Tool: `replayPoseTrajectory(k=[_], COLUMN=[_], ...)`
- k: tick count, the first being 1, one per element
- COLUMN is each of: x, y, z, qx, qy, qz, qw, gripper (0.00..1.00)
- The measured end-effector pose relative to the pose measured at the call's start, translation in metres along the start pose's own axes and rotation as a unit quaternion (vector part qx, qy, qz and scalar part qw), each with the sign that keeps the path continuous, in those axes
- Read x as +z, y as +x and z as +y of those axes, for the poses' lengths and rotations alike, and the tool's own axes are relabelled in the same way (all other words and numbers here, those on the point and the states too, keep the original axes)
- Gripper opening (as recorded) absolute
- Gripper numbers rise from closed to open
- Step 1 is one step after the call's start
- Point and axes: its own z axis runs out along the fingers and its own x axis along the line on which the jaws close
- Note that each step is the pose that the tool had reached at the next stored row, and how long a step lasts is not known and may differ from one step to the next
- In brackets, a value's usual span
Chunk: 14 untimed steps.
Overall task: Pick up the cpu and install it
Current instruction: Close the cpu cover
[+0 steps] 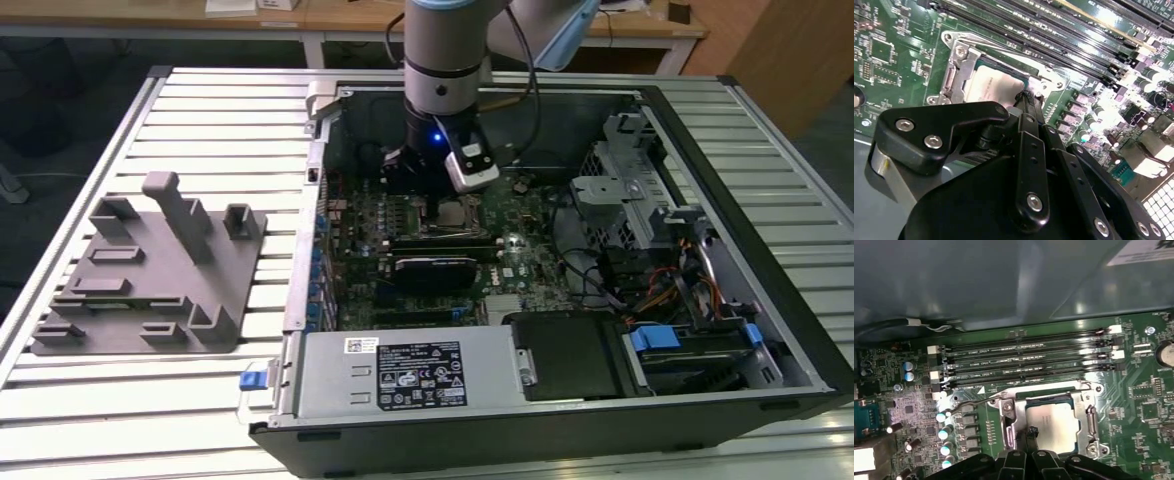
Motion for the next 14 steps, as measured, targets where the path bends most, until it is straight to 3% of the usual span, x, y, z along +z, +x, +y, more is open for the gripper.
replayPoseTrajectory(k=[7, 14], x=[0.0049, 0.0082], y=[0.0064, 0.0075], z=[-0.0009, -0.001], qx=[0.0, 0.0], qy=[-0.0002, -0.0002], qz=[0.0001, 0.0001], qw=[1.0, 1.0], gripper=[0.11, 0.11])
